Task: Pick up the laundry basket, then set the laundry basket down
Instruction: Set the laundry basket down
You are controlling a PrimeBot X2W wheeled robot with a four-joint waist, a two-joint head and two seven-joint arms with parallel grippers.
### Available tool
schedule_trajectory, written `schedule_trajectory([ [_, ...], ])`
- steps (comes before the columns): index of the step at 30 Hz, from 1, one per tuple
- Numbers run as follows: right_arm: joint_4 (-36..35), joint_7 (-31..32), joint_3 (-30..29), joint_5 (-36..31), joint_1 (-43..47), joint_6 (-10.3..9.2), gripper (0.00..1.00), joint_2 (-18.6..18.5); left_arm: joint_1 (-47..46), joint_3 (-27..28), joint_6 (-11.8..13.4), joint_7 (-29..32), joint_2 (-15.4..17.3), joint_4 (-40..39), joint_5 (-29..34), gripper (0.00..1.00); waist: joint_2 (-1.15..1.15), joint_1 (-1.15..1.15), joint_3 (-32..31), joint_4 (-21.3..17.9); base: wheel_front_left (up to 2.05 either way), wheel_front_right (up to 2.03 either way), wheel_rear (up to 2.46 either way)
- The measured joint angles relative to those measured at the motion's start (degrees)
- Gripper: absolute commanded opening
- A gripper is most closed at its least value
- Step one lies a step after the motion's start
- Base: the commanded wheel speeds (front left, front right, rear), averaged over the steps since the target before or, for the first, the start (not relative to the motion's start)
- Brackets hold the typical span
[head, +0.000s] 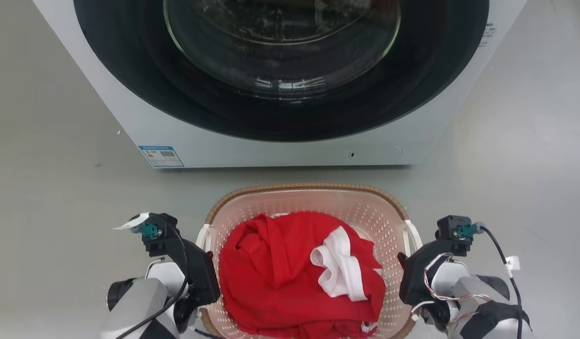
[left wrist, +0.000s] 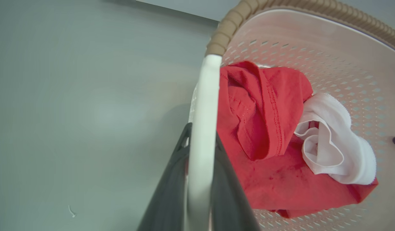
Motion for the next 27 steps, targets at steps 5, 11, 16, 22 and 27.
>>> schedule_trajectory([
  [5, -0.71, -1.44, 0.07, -0.93, -3.1, -0.91, 0.0, -0.04, -2.55, 0.03, 0.0, -1.89, 0.55, -0.73, 0.13, 0.0, 0.0, 0.0, 4.14, -0.09, 0.0, 0.0, 0.0],
  [11, -1.42, -3.35, 0.3, -1.85, -6.77, -1.69, 0.0, -0.32, -5.8, 0.03, 0.0, -4.09, 1.14, -1.6, 0.62, 0.0, 0.0, 0.0, 9.2, -0.28, 0.0, 0.0, 0.0],
  [16, -1.76, -4.56, 0.46, -2.45, -9.51, -2.21, 0.0, -0.45, -8.48, 0.04, 0.0, -5.93, 1.55, -2.02, 1.47, 0.0, 0.01, 0.0, 13.4, -0.5, 0.0, 0.0, 0.0],
  [22, -2.03, -6.32, 0.66, -2.97, -12.13, -3.12, 0.0, -0.55, -10.78, 0.02, 0.0, -8.09, 2.07, -2.53, 2.22, 0.0, 0.0, 0.0, 17.52, -0.76, 0.0, 0.0, 0.0],
  [27, -2.14, -7.68, 0.87, -3.37, -14.0, -3.65, 0.0, -0.68, -12.35, -0.01, 0.01, -10.21, 2.16, -2.63, 2.75, 0.0, 0.0, 0.0, 21.33, -1.0, 0.0, 0.0, 0.0],
])
